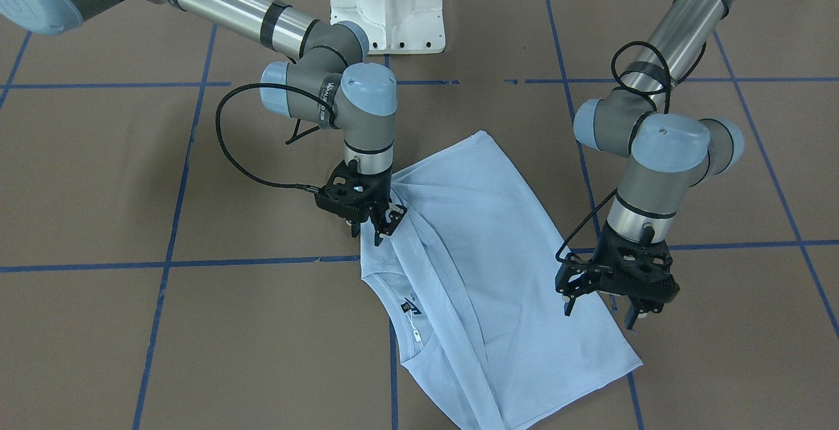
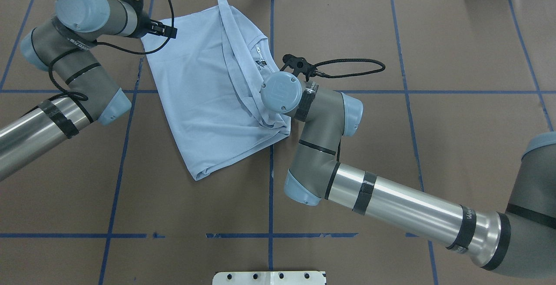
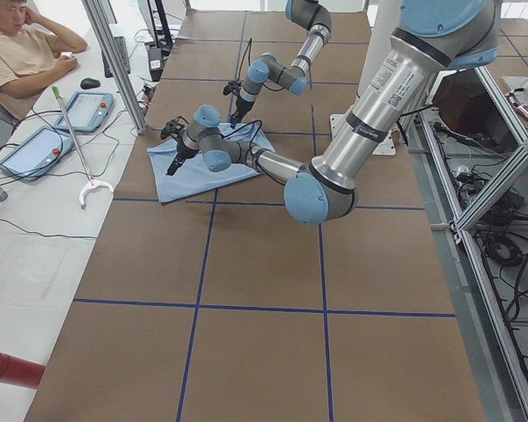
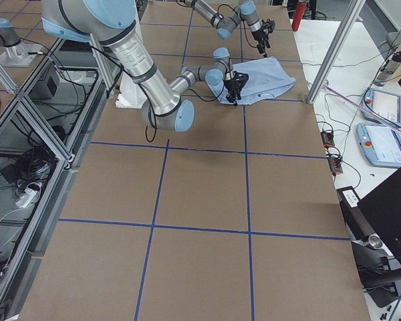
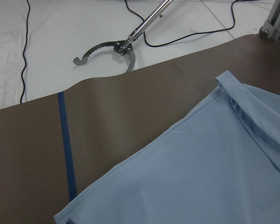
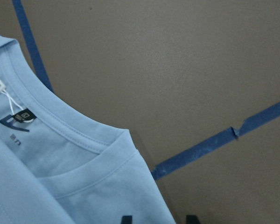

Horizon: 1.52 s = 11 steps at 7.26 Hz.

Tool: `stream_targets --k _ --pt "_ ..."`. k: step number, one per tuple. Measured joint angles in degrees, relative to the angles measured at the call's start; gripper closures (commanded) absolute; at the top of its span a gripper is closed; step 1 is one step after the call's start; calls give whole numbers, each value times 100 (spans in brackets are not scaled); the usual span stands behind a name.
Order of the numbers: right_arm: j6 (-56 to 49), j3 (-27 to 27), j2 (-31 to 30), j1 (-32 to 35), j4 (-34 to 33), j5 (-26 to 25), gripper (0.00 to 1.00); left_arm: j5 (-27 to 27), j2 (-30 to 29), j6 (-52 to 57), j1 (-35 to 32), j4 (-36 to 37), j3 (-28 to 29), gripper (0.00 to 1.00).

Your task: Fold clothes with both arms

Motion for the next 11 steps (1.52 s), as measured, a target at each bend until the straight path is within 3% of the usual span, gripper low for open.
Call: stream_targets --k 5,6,8,9,11 --pt "5 263 -70 -2 -221 1 100 0 73 -170 88 -127 -51 0" --pt "7 648 -278 -10 -384 -1 100 0 101 -200 110 -129 -119 0" --pt "53 2049 -1313 -364 -536 -225 100 -6 156 -216 130 -126 -229 0" --pt "138 2823 -1868 -736 -641 -507 100 -8 161 -217 136 -126 -260 0" --pt "485 3685 -2576 -1446 -830 -1123 100 -9 165 -218 145 -123 -304 0"
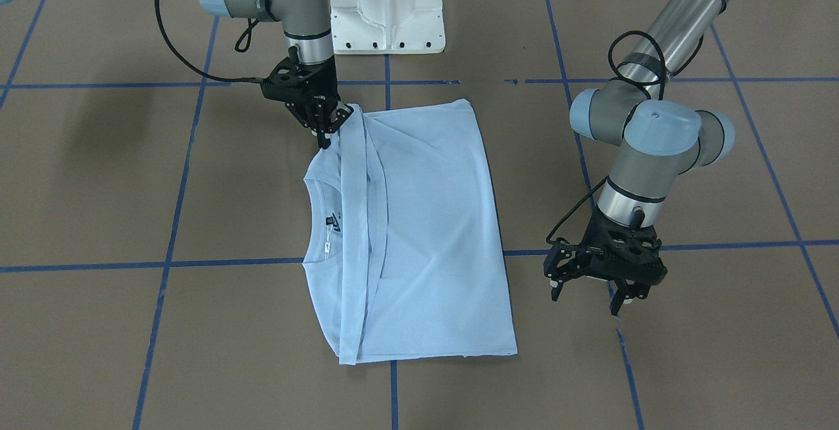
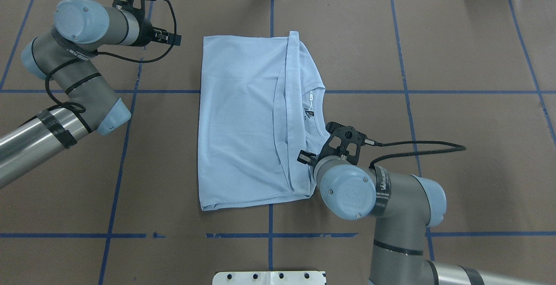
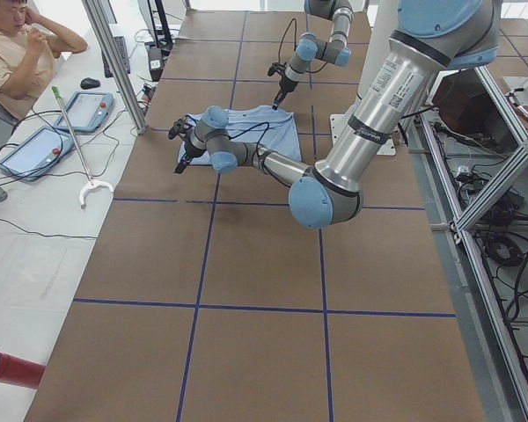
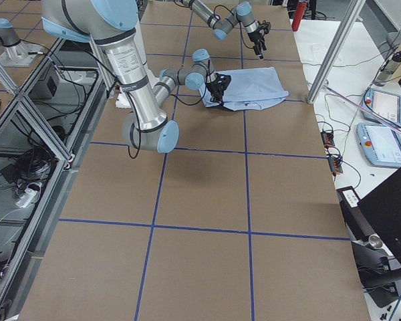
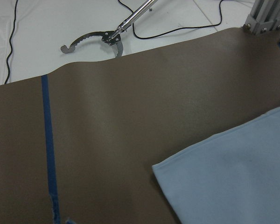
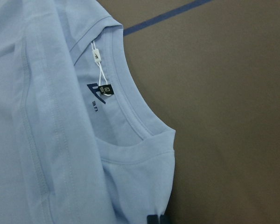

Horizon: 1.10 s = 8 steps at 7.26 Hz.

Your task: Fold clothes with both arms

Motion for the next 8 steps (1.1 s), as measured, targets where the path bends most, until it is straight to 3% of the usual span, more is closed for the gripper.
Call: stream_targets --k 3,4,5,8 --pt "-33 437 -688 -310 -40 -271 100 0 0 0 6 1 -25 0" --pt "-229 455 -761 -311 -41 -275 29 0 0 0 6 1 -25 0" --pt "-364 470 -778 -317 -39 -270 0 0 16 0 10 1 -27 0" --pt "-1003 829 -800 -347 -31 -140 0 0 74 0 39 1 -80 0"
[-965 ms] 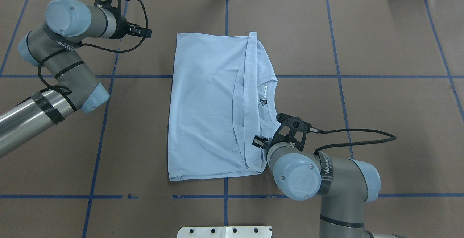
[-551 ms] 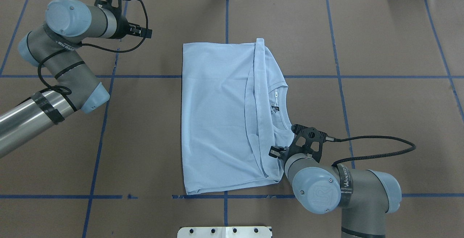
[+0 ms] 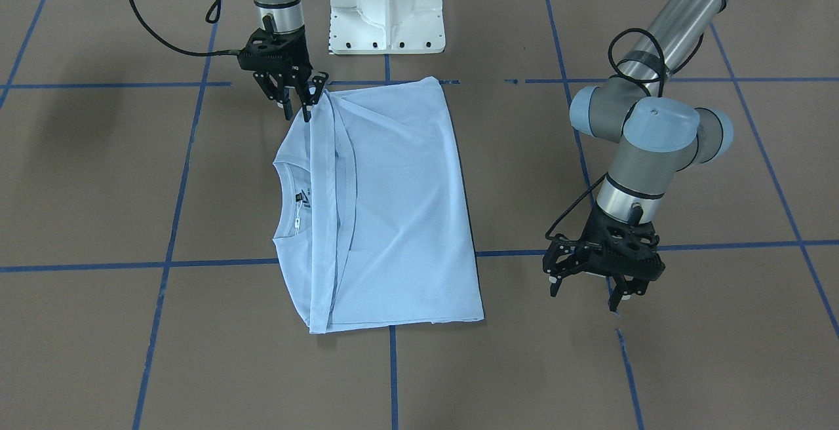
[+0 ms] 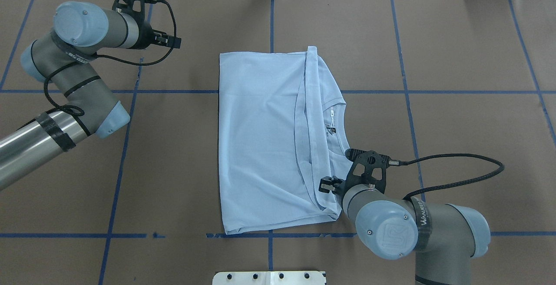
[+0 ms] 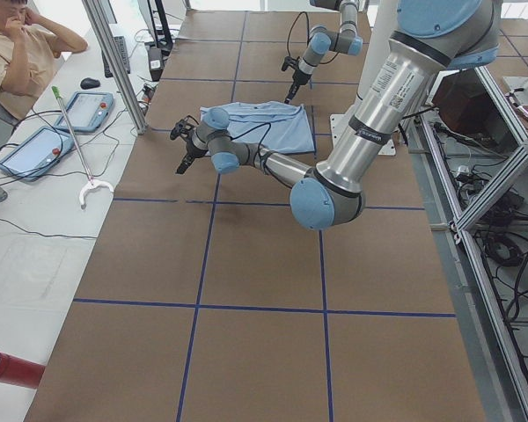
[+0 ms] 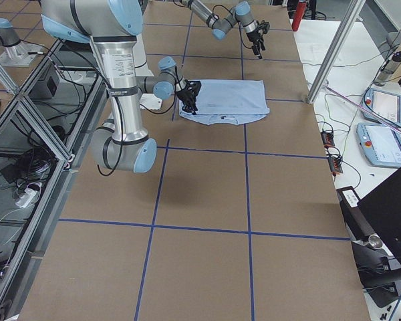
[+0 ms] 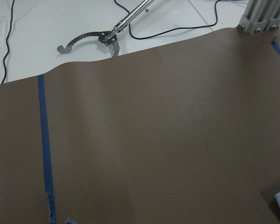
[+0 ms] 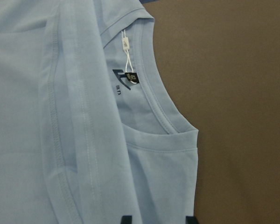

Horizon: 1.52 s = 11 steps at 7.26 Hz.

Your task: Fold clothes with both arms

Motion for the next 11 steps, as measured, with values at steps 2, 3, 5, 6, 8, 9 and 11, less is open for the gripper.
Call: stream_targets --k 2,3,5,6,8,9,11 --pt "-915 140 -45 -254 22 -75 0 0 10 0 4 0 -2 0" --pt "-1417 161 -65 -389 35 -153 0 0 18 -2 4 0 0 0" --pt "-1880 151 -75 -652 52 -364 65 0 29 -39 3 0 2 0" --pt "-1935 131 -66 -748 51 -484 66 0 37 -72 4 0 1 0" --pt "-2016 121 -46 -808 58 -534 66 0 47 -106 10 0 -8 0" --pt "-2057 120 -36 -812 60 -534 67 -2 48 -111 11 0 -8 0" --pt "-2087 128 -13 -816 60 -534 100 -4 49 -114 12 0 -12 0"
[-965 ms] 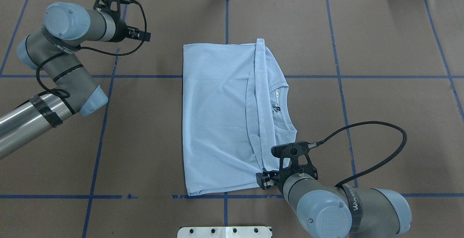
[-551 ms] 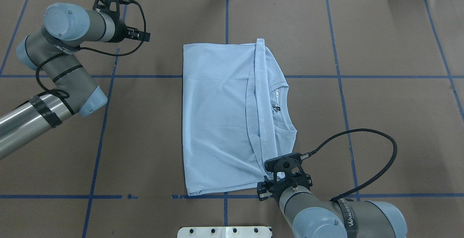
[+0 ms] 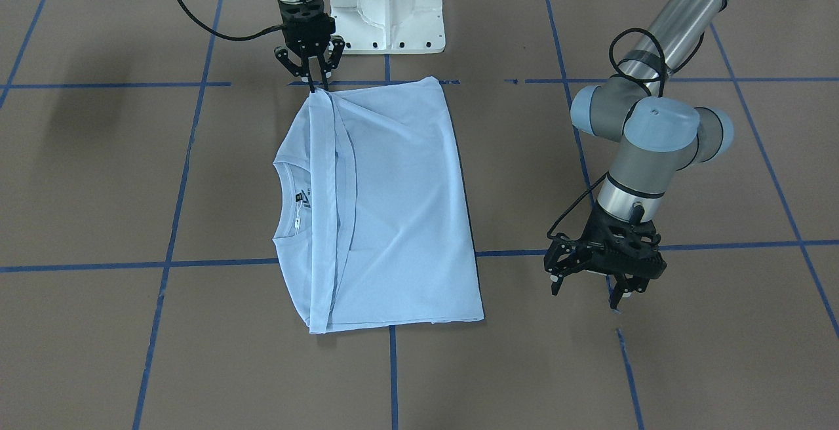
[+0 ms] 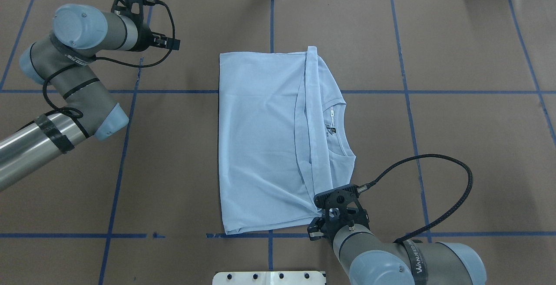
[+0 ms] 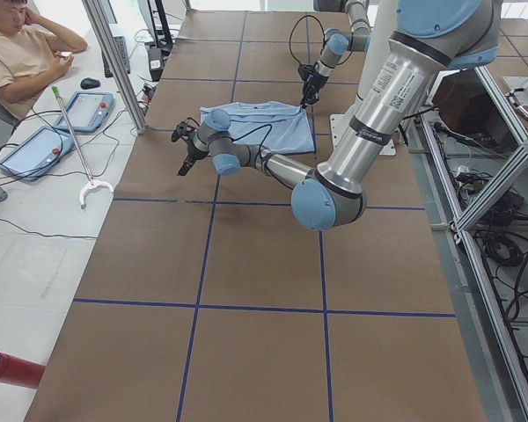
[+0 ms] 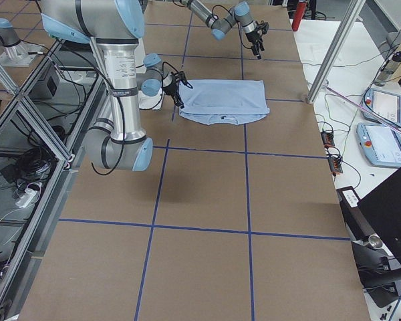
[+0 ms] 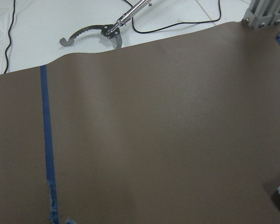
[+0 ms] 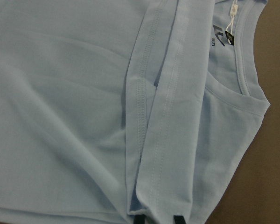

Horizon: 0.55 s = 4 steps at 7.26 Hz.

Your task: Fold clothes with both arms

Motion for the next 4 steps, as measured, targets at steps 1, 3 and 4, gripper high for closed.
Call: stream_targets --k 1,3,4 --pt "26 16 23 0 2 -13 100 -1 0 0 0 0 -2 0" --pt "101 23 47 10 8 -55 100 1 0 0 0 0 -6 0" --pt "139 22 50 25 8 -63 100 -2 0 0 0 0 -9 0"
